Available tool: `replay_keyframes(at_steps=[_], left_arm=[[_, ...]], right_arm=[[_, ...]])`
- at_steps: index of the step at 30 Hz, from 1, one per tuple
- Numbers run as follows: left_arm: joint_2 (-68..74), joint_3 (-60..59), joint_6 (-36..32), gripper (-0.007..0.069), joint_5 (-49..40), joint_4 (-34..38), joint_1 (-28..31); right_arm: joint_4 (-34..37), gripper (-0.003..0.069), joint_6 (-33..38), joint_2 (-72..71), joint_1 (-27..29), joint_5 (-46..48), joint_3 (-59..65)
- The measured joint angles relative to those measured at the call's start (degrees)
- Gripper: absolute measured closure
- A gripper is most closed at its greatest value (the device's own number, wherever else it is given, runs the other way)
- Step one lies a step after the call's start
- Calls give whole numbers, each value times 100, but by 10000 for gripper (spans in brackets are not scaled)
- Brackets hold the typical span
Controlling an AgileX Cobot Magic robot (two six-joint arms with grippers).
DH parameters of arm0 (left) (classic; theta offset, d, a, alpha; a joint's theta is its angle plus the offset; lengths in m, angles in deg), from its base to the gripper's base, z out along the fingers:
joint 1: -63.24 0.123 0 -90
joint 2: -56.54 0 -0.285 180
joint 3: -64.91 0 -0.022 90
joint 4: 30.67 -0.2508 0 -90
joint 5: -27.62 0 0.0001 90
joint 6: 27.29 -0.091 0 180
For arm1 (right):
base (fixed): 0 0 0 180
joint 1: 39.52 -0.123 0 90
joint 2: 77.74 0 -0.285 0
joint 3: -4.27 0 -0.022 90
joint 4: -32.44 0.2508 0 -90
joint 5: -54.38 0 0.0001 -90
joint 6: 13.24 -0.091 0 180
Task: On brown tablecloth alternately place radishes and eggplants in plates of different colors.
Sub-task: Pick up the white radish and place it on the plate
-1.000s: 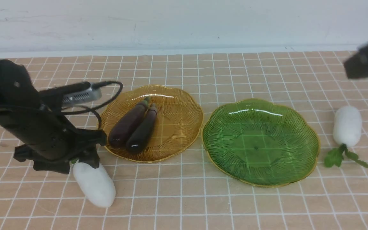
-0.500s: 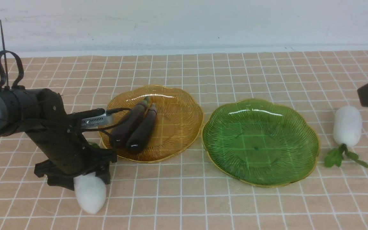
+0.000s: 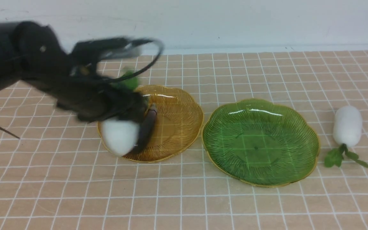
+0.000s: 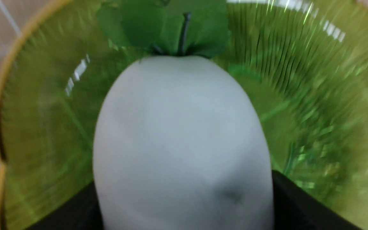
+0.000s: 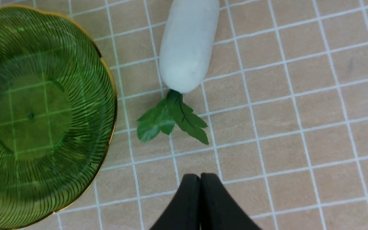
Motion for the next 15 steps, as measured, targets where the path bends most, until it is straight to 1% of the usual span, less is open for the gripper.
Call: replay_keyframes(at_steps=[2,5,8,10,13,14,15], left_arm=[[28,13,12,97,-215,0,0],[28,33,12,70,-322,0,0],[28,107,12,68,-434,0,-12],[28,158,12,68,-584,0,-12],[28,439,12,71,-984,-12,-12],[28,565,12,81,-1099,-25,-12],[28,732,-12,107,-1291,-51,-12]], right_arm=[[101,669,102,287,7,-175,0],[268,656,116,563,13,-426,0],[463,587,149,1045,13,-721,-68],[481,515,154,1363,13,-791,-260],[553,369,154,1824,13,-969,-666],[569,320,154,1984,13,-1035,-784],[581,252,148,2219,13,-1126,-914]])
